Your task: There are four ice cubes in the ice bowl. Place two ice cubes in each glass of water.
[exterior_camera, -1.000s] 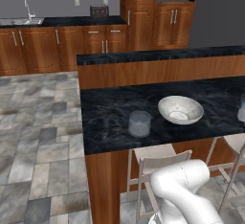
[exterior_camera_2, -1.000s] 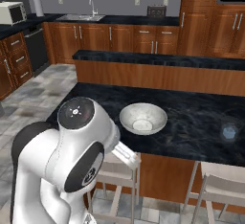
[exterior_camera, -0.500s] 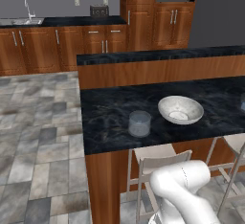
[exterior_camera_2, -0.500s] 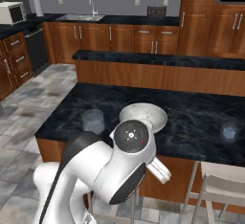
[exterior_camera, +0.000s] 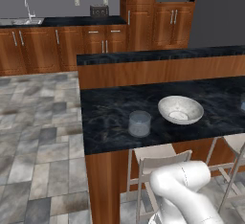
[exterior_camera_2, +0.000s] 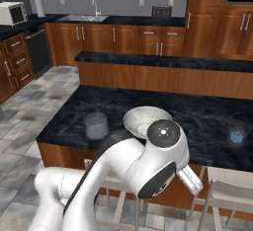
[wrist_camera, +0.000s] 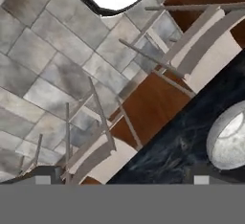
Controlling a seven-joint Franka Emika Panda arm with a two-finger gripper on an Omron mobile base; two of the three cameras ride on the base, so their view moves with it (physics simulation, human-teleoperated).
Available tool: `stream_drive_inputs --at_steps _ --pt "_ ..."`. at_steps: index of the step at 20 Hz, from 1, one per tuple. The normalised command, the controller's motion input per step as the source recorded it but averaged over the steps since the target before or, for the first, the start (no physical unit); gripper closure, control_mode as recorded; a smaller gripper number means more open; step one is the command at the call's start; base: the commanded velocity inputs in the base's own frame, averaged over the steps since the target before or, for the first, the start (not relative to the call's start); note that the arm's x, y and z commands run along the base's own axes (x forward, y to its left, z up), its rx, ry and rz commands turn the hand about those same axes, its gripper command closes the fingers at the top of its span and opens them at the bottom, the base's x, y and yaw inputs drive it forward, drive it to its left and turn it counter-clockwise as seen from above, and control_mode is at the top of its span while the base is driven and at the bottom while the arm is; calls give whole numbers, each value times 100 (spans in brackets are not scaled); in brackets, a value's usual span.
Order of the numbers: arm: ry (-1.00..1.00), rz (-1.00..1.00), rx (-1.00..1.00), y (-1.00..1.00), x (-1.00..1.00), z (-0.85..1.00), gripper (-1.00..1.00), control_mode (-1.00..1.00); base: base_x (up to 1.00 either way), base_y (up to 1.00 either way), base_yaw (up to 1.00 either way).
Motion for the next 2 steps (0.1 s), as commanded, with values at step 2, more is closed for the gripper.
stream_drive_inputs --at_steps 2 --pt "5 -31 12 -100 6 -32 -100 -100 0 0 0"
